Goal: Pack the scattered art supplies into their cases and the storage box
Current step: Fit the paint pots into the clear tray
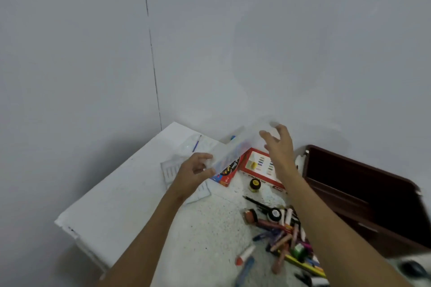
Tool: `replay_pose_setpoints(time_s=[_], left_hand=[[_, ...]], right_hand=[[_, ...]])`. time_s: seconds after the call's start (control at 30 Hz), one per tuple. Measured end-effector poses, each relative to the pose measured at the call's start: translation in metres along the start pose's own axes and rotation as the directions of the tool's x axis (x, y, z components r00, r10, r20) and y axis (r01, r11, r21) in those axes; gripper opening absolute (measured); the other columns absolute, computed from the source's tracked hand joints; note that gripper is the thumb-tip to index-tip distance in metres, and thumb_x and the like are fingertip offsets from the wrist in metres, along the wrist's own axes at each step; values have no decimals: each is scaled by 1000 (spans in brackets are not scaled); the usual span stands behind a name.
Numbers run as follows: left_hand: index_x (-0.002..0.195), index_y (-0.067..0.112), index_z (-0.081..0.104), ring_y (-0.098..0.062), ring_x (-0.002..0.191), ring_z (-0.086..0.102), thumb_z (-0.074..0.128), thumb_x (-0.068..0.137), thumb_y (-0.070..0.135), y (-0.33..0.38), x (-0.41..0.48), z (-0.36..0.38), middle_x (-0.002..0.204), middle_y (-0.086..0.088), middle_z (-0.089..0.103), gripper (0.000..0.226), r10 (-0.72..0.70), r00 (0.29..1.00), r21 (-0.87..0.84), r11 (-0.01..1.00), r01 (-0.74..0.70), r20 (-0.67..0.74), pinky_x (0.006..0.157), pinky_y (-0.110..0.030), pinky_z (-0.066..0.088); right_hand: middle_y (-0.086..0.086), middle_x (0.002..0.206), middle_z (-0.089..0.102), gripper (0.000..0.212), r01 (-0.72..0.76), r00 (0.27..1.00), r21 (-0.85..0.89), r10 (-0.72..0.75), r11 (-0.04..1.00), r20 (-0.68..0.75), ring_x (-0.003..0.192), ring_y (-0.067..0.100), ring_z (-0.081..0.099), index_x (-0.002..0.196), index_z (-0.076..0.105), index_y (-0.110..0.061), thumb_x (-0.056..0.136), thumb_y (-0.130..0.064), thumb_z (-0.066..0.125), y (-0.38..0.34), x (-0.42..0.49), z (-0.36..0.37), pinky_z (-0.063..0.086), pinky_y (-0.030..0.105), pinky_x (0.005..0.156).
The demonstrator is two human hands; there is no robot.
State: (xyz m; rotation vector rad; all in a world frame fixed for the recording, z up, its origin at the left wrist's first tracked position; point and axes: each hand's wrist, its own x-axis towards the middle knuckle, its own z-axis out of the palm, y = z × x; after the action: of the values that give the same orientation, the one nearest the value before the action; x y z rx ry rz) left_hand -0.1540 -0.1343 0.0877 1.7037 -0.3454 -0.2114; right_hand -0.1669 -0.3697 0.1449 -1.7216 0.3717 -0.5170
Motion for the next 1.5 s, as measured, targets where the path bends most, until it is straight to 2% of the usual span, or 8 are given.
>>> replay_pose_setpoints(time_s=[0.2, 0.3, 0.37, 0.63, 0.87, 1.1, 1.4, 1.5], left_hand=[[107, 17, 64, -7, 85, 62, 65, 68, 32, 41, -39, 84, 105, -4, 67, 42, -29, 979, -101, 994, 50, 201, 71, -15, 48], [103, 12, 59, -15, 84, 65, 61, 70, 18, 57, -54, 109, 102, -17, 64, 34, -71, 963, -200, 972, 126, 260, 82, -35, 50], [114, 11, 59, -29, 101, 65, 62, 66, 37, 63, -67, 134, 113, -18, 67, 55, -90, 943, -187, 970, 156, 320, 95, -48, 47], [103, 34, 65, -12, 87, 73, 31, 103, 46, 71, -118, 243, 91, 11, 76, 36, -84, 937, -94, 988, 123, 339, 72, -27, 56], [113, 15, 64, -13, 67, 69, 27, 106, 34, 60, -148, 257, 93, -6, 72, 42, 37, 949, 64, 996, -60, 314, 59, -22, 55], [88, 16, 66, -1, 47, 57, 35, 104, 38, 38, -167, 223, 64, -3, 58, 42, -148, 916, 358, 934, 5, 372, 62, -29, 51], [94, 19, 64, -15, 55, 64, 48, 100, 39, 9, -193, 194, 74, -8, 70, 27, -173, 929, 452, 892, 7, 327, 68, -38, 53], [93, 19, 67, -18, 60, 66, 53, 98, 37, 2, -199, 186, 63, -5, 68, 24, -237, 911, 511, 859, 35, 337, 71, -38, 54]], right_hand=[[2, 125, 55, 39, 109, 981, -29, -112, 994, -158, 119, 20, 55, 109, 41, -14, 89, -28, 71, -11, -47, -136, 46, 35, 97], [6, 113, 58, 43, 166, 970, -95, -180, 982, -162, 106, 15, 58, 123, 46, -25, 89, -33, 71, -15, -71, -187, 47, 26, 95], [7, 115, 58, 37, 189, 959, -194, -224, 963, -176, 106, 14, 59, 126, 55, -25, 92, -29, 68, -11, -94, -226, 48, 16, 90], [-2, 108, 65, 18, 20, 916, -251, -118, 968, -382, 93, 17, 64, 113, 66, -20, 96, -22, 62, 37, -190, -349, 56, 28, 73], [-1, 96, 67, 14, -113, 903, -222, 7, 969, -429, 85, 21, 63, 105, 69, -20, 96, -16, 60, 71, -250, -353, 60, 37, 69], [-4, 81, 61, 20, -279, 879, -178, 177, 944, -443, 75, 21, 60, 112, 67, -29, 94, -23, 60, 101, -296, -322, 55, 38, 66], [-6, 74, 66, 19, -342, 931, -281, 282, 896, -233, 54, 12, 62, 105, 71, -22, 100, -30, 55, 102, -337, -310, 53, 26, 60], [0, 65, 63, 21, -398, 917, -263, 374, 879, -138, 53, 16, 63, 99, 71, -18, 99, -33, 57, 101, -347, -316, 59, 42, 69]])
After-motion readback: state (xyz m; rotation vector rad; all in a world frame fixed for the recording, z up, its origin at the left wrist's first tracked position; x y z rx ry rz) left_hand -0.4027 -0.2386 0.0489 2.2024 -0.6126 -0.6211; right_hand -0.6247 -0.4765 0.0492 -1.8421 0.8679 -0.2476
